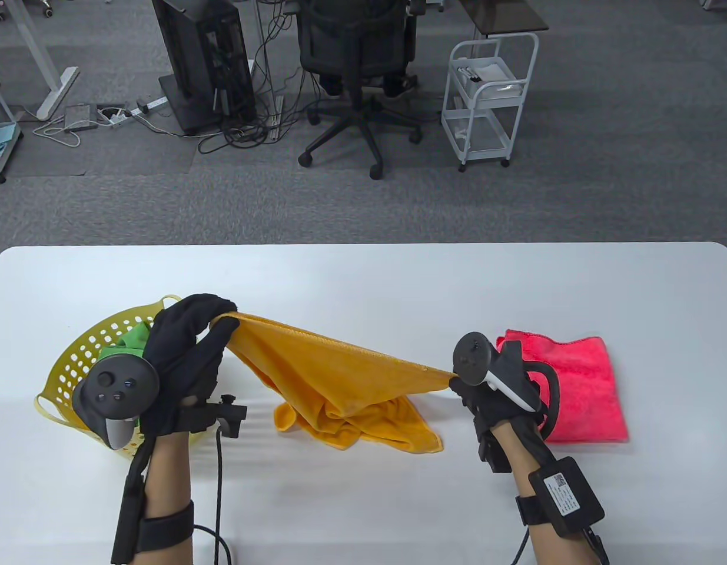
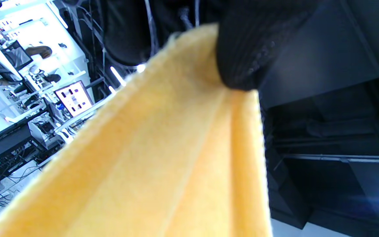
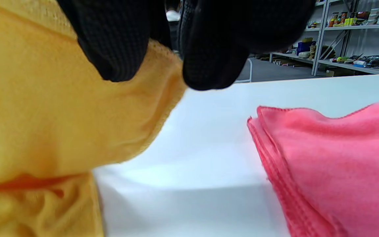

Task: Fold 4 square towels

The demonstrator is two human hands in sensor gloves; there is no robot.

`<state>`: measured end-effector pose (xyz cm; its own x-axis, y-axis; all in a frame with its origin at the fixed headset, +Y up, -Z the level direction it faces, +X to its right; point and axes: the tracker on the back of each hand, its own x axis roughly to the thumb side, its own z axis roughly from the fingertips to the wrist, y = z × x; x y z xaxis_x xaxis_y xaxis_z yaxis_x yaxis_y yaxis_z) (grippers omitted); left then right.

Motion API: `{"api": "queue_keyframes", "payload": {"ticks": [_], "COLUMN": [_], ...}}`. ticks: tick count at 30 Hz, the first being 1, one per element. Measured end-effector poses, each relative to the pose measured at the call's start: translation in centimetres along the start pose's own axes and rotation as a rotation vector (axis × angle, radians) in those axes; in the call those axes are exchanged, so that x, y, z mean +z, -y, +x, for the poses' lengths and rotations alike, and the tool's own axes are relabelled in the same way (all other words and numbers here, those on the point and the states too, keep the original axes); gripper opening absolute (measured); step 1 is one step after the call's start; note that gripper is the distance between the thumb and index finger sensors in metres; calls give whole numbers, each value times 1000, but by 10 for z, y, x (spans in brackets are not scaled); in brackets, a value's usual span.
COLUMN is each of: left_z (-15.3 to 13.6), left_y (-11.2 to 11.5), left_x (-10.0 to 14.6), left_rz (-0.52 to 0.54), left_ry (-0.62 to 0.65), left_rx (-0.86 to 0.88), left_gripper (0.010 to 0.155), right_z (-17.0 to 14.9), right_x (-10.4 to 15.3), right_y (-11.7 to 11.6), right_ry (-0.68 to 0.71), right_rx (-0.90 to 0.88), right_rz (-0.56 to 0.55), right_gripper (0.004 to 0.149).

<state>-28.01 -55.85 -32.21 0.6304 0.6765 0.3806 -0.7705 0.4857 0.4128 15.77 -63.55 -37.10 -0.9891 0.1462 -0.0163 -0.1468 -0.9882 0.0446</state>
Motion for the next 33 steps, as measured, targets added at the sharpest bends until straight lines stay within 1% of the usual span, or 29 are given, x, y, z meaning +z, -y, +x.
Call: {"api": "queue_keyframes", "payload": {"ticks": [1, 3, 4, 5, 7, 9, 12, 14, 16, 17, 19, 21, 23, 24, 26, 29, 32, 33], "left_z": [-2, -5, -9, -11, -15, -13, 1, 14, 26, 29, 34, 34, 31, 27, 18, 9, 5, 5], "left_y": [-3, -9, -13, -14, -17, -22, -30, -33, -37, -37, -36, -31, -21, -14, -2, 6, 3, 2], "left_x": [0, 1, 1, 2, 3, -1, -11, -19, -30, -34, -47, -60, -80, -92, -110, -128, -136, -136], "left_rz": [13, 30, 31, 29, 28, 5, -23, -53, -92, -107, -144, -169, -195, -206, -222, -184, -128, -123], "left_ry": [-11, -37, -56, -77, -107, -124, -115, -96, -82, -81, -89, -110, -139, -165, -221, -251, -235, -232], "left_rx": [8, 20, 22, 23, 29, 3, 22, 7, -25, -28, -38, -73, -141, -170, -176, -169, -151, -148], "left_gripper": [35, 35, 35, 34, 34, 35, 35, 34, 34, 35, 36, 36, 37, 37, 37, 37, 37, 37], "right_z": [-1, -7, -12, -14, -23, -32, -42, -46, -53, -54, -55, -54, -49, -46, -40, -32, -26, -26], "right_x": [3, 12, 21, 24, 39, 52, 69, 75, 79, 78, 71, 62, 43, 30, 9, -18, -32, -33], "right_y": [6, 25, 41, 48, 76, 103, 145, 161, 185, 190, 200, 205, 208, 209, 210, 210, 211, 210], "right_ry": [9, 42, 76, 93, 140, 189, 250, 265, 279, 273, 249, 220, 174, 146, 106, 56, 44, 46], "right_rx": [-29, -109, -179, -212, -337, -418, -547, -571, -580, -587, -597, -575, -524, -503, -495, -507, -526, -534], "right_rz": [-10, -41, -73, -84, -138, -193, -267, -306, -344, -350, -357, -345, -316, -312, -317, -318, -357, -363], "right_gripper": [43, 43, 43, 43, 42, 42, 41, 40, 40, 40, 41, 41, 41, 41, 40, 39, 39, 39]}}
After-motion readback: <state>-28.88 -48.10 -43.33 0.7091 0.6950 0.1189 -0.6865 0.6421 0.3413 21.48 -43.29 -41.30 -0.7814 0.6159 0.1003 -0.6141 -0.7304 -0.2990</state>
